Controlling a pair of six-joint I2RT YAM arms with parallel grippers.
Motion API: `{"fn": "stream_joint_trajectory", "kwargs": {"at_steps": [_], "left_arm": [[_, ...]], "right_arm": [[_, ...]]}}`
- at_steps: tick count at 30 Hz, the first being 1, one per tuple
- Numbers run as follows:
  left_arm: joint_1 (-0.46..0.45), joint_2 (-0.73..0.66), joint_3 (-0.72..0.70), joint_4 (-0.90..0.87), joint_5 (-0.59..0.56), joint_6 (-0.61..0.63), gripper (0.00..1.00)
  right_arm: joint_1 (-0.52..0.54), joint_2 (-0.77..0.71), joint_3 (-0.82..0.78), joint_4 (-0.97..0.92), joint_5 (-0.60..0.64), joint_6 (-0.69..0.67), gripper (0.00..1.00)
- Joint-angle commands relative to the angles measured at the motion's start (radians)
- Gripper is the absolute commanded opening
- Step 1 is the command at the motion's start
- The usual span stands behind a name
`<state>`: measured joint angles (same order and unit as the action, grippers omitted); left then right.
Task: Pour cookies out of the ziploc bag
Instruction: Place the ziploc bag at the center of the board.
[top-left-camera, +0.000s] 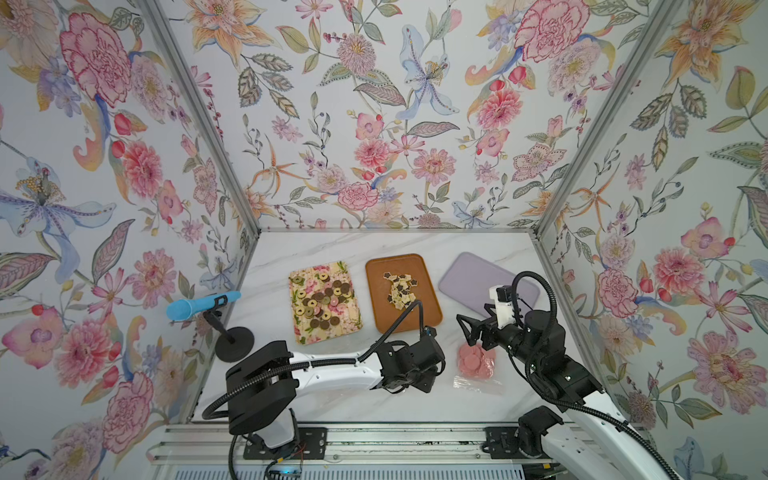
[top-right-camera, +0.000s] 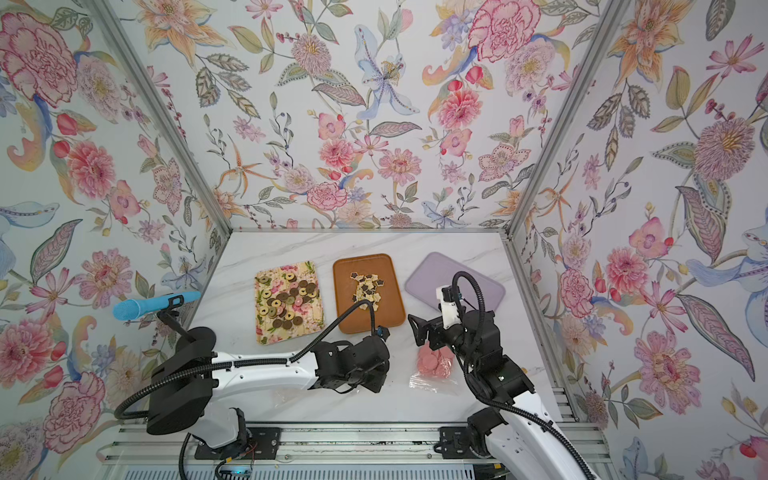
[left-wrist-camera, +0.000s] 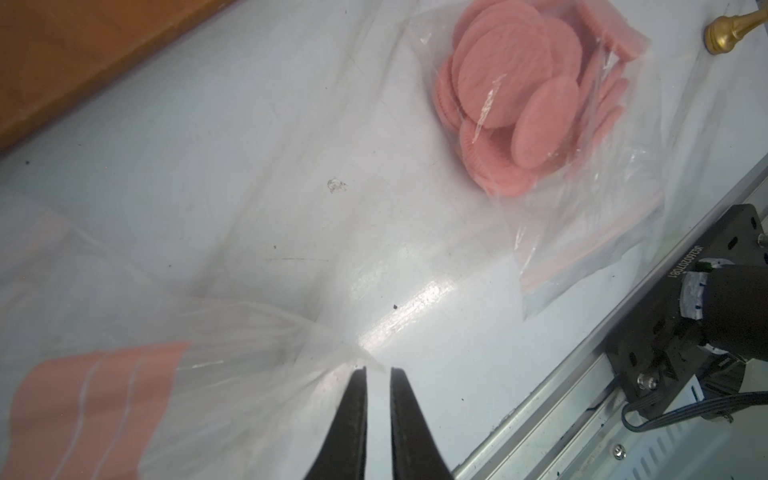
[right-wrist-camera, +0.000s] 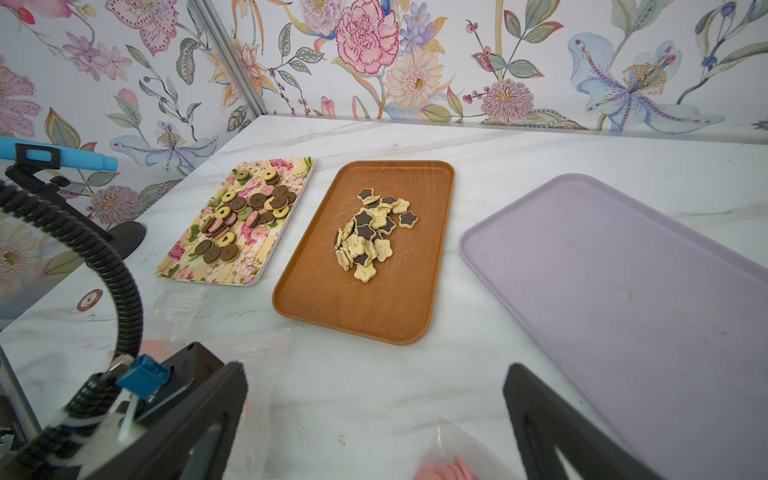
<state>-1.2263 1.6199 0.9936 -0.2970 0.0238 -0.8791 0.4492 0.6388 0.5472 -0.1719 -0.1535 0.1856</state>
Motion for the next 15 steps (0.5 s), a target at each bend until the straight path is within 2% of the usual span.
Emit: {"fn": "stream_joint_trajectory", "kwargs": {"at_steps": [1, 3, 9, 12, 15], "left_arm": [[-0.011, -0.018, -0.003, 0.049, 0.016, 0.004, 0.29], [-0.01, -0.03, -0.012, 0.074, 0.028, 0.014, 0.38], [0.008, -0.116, -0.02, 0.08, -0.017, 0.056, 0.41], [0.062, -0.177, -0.053, 0.072, -0.046, 0.084, 0.42], [0.156, -0.194, -0.124, 0.108, 0.034, 0.118, 0.43]], "right_arm": [[-0.004, 0.01, -0.022, -0.004, -0.039, 0.024, 1.0], [-0.004, 0.017, -0.033, 0.006, -0.049, 0.035, 1.0], [-0.004, 0.017, -0.09, 0.125, -0.081, 0.101, 1.0], [-0.003, 0.06, -0.102, 0.183, -0.121, 0.137, 1.0], [0.024, 0.121, -0.077, 0.182, -0.097, 0.161, 1.0]]}}
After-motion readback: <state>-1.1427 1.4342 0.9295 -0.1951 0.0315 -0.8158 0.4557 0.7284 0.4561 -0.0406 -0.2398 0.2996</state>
